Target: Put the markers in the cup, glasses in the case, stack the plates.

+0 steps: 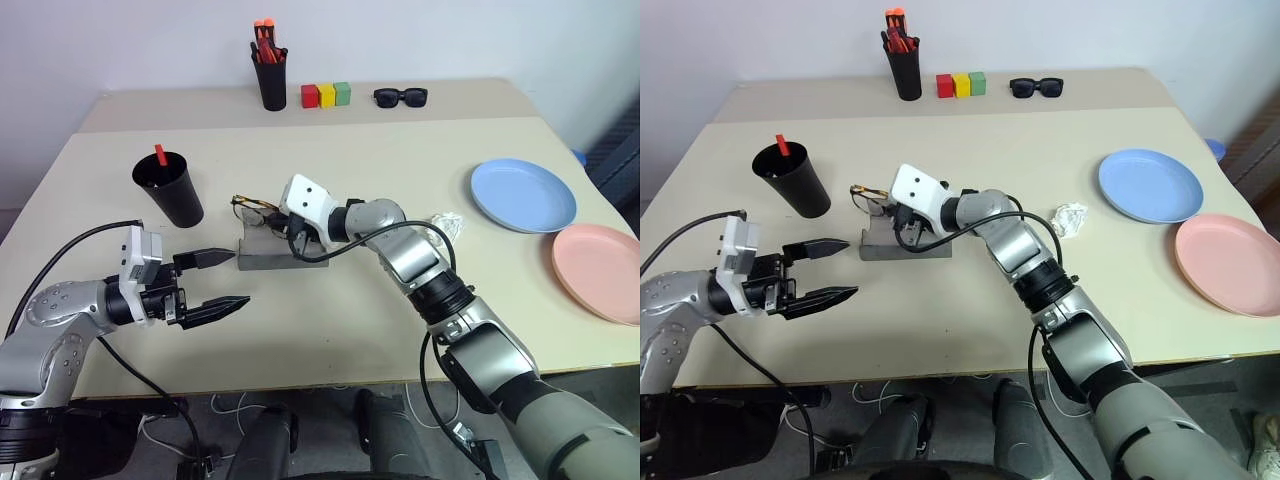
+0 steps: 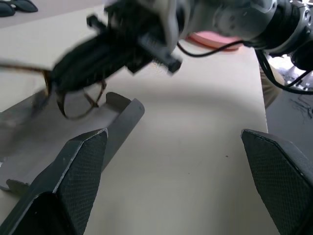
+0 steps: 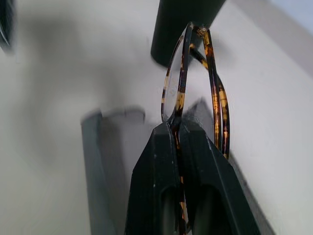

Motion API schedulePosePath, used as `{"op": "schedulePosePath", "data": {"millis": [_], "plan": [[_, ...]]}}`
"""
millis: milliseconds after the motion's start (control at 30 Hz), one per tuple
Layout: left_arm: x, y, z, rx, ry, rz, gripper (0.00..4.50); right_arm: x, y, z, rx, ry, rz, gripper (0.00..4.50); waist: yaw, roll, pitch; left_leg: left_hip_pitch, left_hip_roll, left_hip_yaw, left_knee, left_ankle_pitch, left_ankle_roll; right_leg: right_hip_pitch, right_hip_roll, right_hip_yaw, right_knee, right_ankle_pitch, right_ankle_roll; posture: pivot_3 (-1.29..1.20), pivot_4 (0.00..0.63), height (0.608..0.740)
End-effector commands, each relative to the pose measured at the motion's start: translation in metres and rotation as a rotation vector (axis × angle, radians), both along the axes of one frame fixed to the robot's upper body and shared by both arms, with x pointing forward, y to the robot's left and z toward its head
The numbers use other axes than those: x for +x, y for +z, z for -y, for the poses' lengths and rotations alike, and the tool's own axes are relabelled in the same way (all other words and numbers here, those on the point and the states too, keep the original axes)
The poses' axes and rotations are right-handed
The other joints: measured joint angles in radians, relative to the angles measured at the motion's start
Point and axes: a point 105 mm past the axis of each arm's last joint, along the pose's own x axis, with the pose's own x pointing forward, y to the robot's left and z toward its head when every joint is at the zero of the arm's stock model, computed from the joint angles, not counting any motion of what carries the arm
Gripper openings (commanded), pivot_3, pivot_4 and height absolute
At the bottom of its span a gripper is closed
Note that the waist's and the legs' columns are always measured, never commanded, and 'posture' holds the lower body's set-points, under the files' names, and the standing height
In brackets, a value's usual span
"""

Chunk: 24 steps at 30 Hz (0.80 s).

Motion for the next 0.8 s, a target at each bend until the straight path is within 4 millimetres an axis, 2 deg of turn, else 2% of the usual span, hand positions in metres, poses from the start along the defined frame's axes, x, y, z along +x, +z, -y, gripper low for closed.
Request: {"op": "schedulePosePath", "data": {"millis": [33, 233, 500, 533, 600, 767, 800], "plan": [[-0.003, 0.008, 0.0, -0.012, 0.005, 0.03, 4.5, -0.005, 0.007, -0.007, 0.017, 0.047, 0.031, 0.03, -0.004, 0.0, 0.0, 0.0, 0.0, 0.0, 0.0, 0.0, 0.0, 0.0, 0.0, 0.0, 0.0, 0.0, 0.0, 0.0, 0.15, 0.74], [-0.001, 0.008, -0.001, -0.01, 0.01, 0.032, 4.5, -0.018, 0.0, -0.004, -0.043, 0.134, 0.0, 0.03, -0.018, 0.0, 0.0, 0.0, 0.0, -0.001, -0.001, 0.0, 0.0, 0.0, 0.0, 0.0, 0.0, 0.0, 0.0, 0.0, 0.15, 0.74], [0.001, 0.008, 0.001, -0.005, 0.004, 0.041, 4.5, -0.022, -0.016, -0.002, -0.086, 0.149, -0.097, 0.03, -0.021, 0.0, 0.0, 0.0, 0.0, -0.001, -0.001, 0.0, 0.0, 0.0, 0.0, 0.0, 0.0, 0.0, 0.0, 0.0, 0.15, 0.74], [0.001, 0.008, 0.001, -0.004, 0.005, 0.041, 4.5, -0.022, -0.016, -0.002, -0.085, 0.148, -0.1, 0.7, -0.021, 0.0, 0.0, 0.0, 0.0, -0.001, -0.001, 0.0, 0.0, 0.0, 0.0, 0.0, 0.0, 0.0, 0.0, 0.0, 0.15, 0.74], [0.001, 0.008, 0.001, -0.001, 0.006, 0.042, 4.5, -0.021, -0.015, -0.003, -0.078, 0.138, -0.111, 1.46, -0.021, 0.0, 0.0, 0.0, 0.0, -0.001, -0.001, 0.0, 0.0, 0.0, 0.0, 0.0, 0.0, 0.0, 0.0, 0.0, 0.15, 0.74], [0.001, 0.008, 0.0, 0.0, 0.011, 0.042, 4.5, -0.019, -0.01, -0.003, -0.077, 0.132, -0.1, 4.09, -0.021, 0.0, 0.0, 0.0, 0.0, -0.001, -0.001, 0.0, 0.0, 0.0, 0.0, 0.0, 0.0, 0.0, 0.0, 0.0, 0.15, 0.74], [0.001, 0.007, 0.0, 0.0, 0.011, 0.042, 4.5, -0.018, -0.008, -0.003, -0.07, 0.128, -0.095, 4.44, -0.021, 0.0, 0.0, 0.0, 0.0, -0.001, -0.001, 0.0, 0.0, 0.0, 0.0, 0.0, 0.0, 0.0, 0.0, 0.0, 0.15, 0.74]]}}
